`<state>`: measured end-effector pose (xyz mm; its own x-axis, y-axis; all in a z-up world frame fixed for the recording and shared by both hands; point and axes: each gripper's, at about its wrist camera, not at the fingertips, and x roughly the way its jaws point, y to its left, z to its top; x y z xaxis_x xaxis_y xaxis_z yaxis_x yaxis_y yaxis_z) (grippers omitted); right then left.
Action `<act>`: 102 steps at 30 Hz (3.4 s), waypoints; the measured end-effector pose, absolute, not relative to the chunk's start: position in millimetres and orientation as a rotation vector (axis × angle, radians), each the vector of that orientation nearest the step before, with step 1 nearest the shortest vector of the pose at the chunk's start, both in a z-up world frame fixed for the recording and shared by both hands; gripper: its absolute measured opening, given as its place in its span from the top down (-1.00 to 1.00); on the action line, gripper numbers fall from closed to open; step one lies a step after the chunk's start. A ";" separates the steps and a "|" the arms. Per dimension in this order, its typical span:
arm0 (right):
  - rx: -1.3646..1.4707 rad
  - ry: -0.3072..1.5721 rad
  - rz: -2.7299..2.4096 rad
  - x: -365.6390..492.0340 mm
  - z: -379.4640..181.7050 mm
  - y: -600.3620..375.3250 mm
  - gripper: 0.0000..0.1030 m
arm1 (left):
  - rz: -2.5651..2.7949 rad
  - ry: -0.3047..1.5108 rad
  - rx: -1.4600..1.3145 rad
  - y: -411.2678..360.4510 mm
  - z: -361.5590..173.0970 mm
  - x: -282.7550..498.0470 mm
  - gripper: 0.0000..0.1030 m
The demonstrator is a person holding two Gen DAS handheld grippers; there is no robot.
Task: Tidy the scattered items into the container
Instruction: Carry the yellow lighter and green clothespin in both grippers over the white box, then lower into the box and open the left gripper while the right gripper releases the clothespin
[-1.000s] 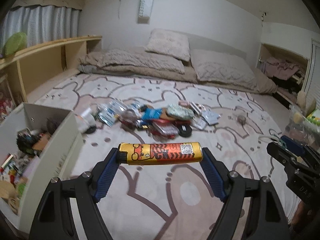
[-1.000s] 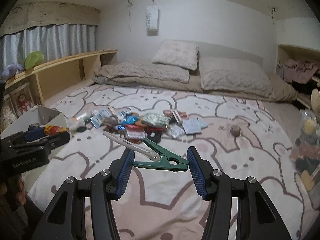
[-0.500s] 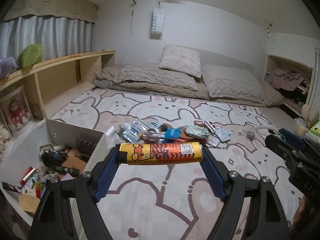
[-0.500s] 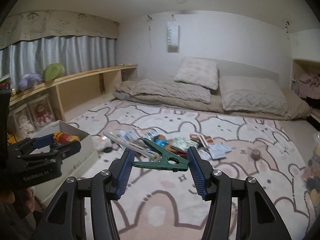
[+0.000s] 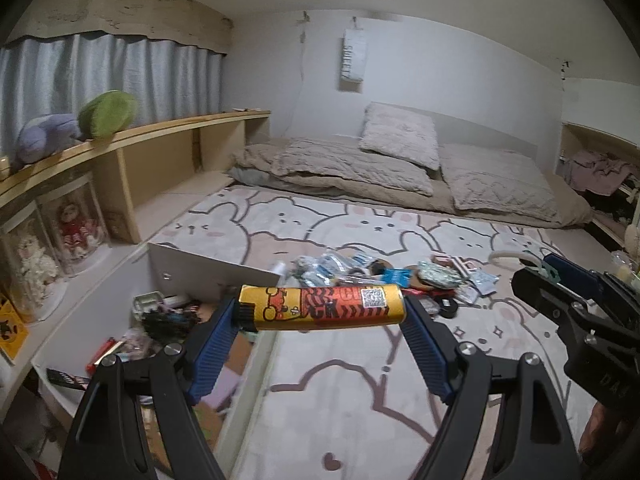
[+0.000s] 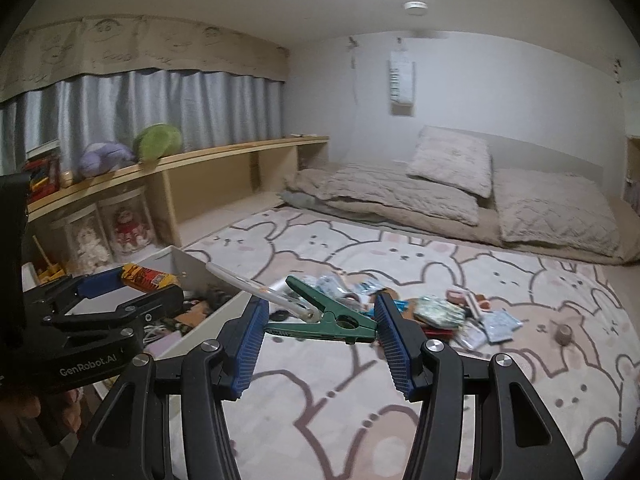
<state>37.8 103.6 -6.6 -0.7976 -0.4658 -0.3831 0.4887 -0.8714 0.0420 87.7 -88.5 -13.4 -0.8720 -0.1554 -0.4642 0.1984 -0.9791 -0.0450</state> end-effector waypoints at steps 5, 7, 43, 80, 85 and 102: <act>0.512 0.089 -2.533 42.8 -4.5 76.6 -0.07 | -2.822 0.171 0.689 -118.5 -14.4 97.8 -0.57; 0.510 0.094 -2.519 43.8 -4.2 67.0 -0.07 | -2.806 0.188 0.682 -129.9 -14.7 102.4 -0.57; 0.716 0.168 -2.121 36.0 -39.7 -85.8 -0.07 | -2.600 0.257 0.767 -282.0 -30.5 139.9 -0.57; 0.918 0.208 -1.895 51.6 -113.1 -134.2 -0.47 | -2.566 0.257 1.019 -302.5 -91.3 105.5 -0.57; 0.912 0.245 -1.897 56.5 -115.6 -134.2 -0.47 | -2.563 0.260 1.070 -300.1 -98.1 100.6 -0.57; 0.910 0.226 -1.900 57.0 -113.6 -128.6 -0.47 | -2.508 0.274 1.050 -303.6 -100.0 107.5 -0.96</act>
